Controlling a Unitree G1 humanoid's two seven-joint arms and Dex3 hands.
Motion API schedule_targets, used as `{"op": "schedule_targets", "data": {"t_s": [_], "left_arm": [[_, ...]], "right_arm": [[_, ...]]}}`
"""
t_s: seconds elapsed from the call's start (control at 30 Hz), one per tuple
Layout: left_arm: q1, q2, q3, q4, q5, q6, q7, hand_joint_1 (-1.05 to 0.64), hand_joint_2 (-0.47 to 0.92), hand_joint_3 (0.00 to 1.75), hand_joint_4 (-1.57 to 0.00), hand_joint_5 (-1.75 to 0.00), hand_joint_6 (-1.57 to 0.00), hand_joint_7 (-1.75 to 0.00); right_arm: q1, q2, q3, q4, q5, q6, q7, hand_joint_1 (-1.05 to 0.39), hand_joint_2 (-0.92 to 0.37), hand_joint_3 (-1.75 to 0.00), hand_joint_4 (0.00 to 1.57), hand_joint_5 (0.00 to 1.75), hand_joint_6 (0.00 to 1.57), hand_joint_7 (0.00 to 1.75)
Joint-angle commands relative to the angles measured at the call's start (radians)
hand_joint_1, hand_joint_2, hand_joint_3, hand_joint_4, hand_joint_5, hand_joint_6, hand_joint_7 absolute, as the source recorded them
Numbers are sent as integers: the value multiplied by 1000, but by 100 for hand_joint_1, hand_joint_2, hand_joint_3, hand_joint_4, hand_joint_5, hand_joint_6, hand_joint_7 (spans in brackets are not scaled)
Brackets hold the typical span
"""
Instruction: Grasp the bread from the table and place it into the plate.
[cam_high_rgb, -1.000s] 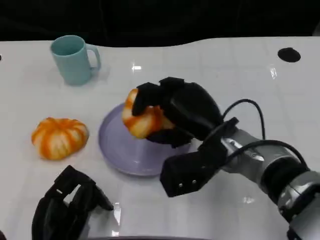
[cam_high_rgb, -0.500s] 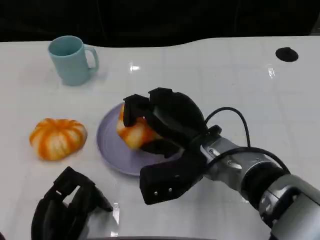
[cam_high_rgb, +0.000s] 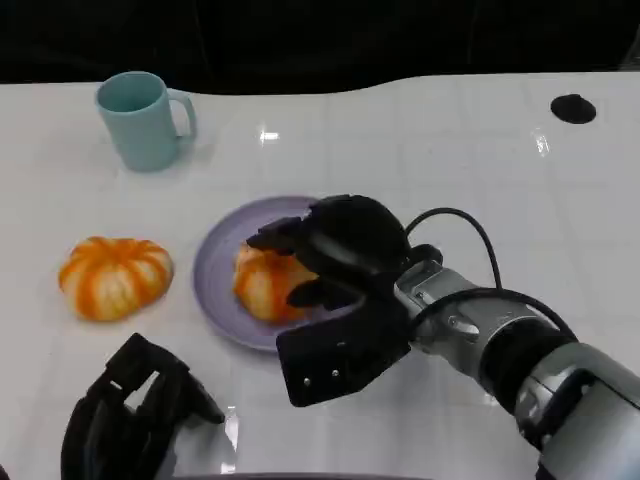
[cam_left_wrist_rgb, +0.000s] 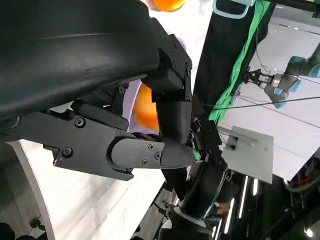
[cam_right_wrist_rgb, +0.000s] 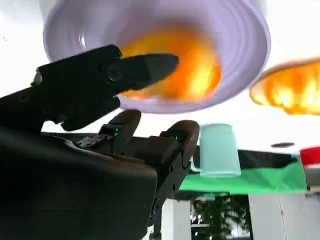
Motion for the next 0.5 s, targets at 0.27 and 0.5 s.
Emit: {"op": "schedule_targets", "data": {"t_s": [0.27, 0.5], "left_arm": [[0, 16, 6, 4, -2, -2, -6, -56, 92, 25, -62, -175, -48, -154], [-1, 14, 4, 0, 3, -2, 5, -57, 92, 25, -63, -175, -49, -154]], "right_arm": [[-13, -18, -8, -46, 18, -5, 64, -73, -92, -40, 26, 0, 30, 0], [27, -65, -50, -104, 79, -64, 120, -76, -92, -43, 22, 0, 24, 0]]}}
